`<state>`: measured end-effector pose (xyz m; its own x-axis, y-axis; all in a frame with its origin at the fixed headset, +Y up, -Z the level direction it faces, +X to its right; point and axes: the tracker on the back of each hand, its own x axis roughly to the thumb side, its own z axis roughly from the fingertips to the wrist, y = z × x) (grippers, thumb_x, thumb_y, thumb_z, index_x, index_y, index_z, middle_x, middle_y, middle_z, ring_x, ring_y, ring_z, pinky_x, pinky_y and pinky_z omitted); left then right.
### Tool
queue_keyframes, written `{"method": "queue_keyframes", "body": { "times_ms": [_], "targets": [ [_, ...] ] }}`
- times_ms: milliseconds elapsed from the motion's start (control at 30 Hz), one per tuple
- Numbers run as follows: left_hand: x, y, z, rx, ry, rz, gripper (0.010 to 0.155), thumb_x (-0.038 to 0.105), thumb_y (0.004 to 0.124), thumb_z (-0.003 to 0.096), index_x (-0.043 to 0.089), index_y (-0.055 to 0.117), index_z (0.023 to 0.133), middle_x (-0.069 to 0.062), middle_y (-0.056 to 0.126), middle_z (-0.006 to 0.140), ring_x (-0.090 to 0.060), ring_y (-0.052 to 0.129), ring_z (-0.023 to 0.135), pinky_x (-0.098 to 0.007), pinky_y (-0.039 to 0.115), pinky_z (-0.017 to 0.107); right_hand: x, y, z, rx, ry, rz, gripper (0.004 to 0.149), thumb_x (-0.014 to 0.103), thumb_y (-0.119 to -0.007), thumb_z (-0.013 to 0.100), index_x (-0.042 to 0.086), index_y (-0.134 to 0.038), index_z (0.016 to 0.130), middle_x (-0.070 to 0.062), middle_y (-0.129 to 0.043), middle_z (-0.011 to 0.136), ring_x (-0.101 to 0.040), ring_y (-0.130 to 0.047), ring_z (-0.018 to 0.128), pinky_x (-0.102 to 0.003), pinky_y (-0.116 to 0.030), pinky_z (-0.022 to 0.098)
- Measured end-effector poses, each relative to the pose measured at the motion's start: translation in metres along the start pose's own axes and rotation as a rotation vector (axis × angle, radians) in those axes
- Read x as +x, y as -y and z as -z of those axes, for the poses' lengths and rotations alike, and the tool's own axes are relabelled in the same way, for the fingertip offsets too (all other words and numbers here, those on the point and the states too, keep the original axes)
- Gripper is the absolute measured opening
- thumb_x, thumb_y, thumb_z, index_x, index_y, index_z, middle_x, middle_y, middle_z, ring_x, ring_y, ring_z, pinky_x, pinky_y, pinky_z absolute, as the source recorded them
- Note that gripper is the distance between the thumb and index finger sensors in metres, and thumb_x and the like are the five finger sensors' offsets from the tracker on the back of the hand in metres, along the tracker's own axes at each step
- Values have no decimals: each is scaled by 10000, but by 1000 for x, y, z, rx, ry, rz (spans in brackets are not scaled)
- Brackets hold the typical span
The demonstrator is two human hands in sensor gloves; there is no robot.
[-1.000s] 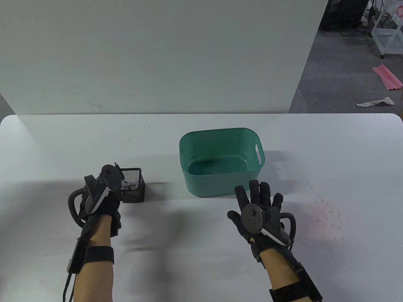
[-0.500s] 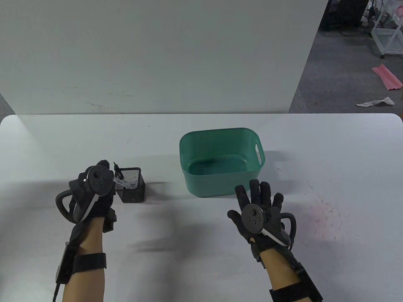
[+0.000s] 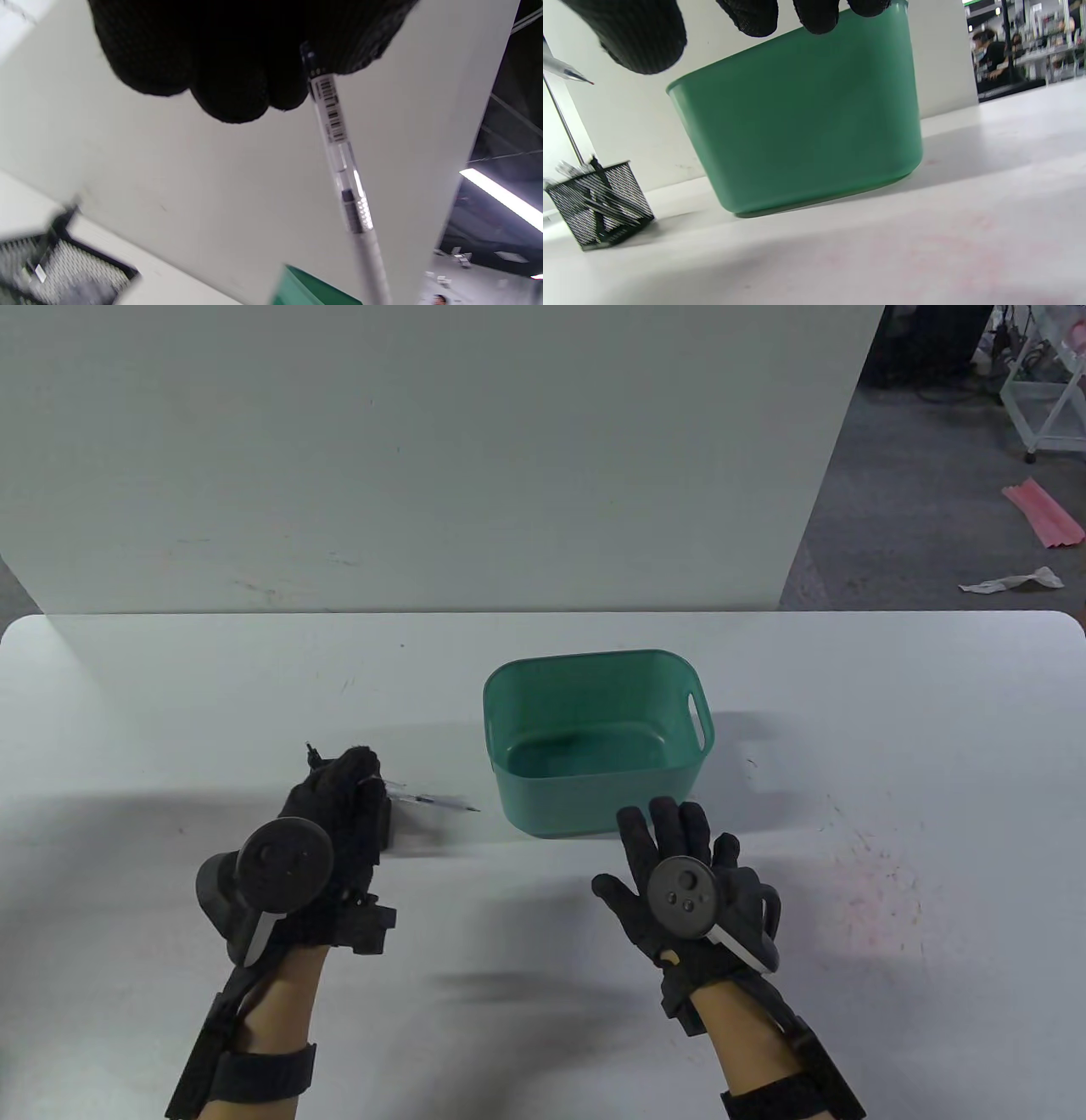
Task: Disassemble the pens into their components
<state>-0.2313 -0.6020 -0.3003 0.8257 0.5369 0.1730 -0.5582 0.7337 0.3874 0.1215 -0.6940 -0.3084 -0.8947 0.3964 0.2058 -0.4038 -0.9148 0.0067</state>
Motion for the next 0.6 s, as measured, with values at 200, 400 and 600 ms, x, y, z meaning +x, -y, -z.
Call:
{"method": "queue_keyframes", "body": {
  "times_ms": [200,400,600],
  "targets": [
    [-1,41,-12,-154,-18,-175,428,440,752,544,351,701,959,18,918,882,-181,1045,688,-430,910,534,-4,-1,1,10,31,187,745,623,-630,570,233,-367,1148,-178,-399,1194,-480,-316,1077,-775,-272,677],
    [-5,71,-25,-270,-40,-228,426,419,748,545,347,696,962,9,912,889,-185,1043,688,-432,911,537,-1,-10,4,73,106,317,704,595,-647,573,176,-501,1119,-195,-594,1125,-492,-521,1038,-776,-386,676],
    [-9,81,-30,-336,-76,-342,420,411,741,553,351,686,965,8,902,900,-181,1039,699,-438,905,557,-1,-21,8,161,95,469,646,550,-651,585,142,-587,1081,-203,-713,1041,-473,-693,947,-755,-503,660]
  ]
}}
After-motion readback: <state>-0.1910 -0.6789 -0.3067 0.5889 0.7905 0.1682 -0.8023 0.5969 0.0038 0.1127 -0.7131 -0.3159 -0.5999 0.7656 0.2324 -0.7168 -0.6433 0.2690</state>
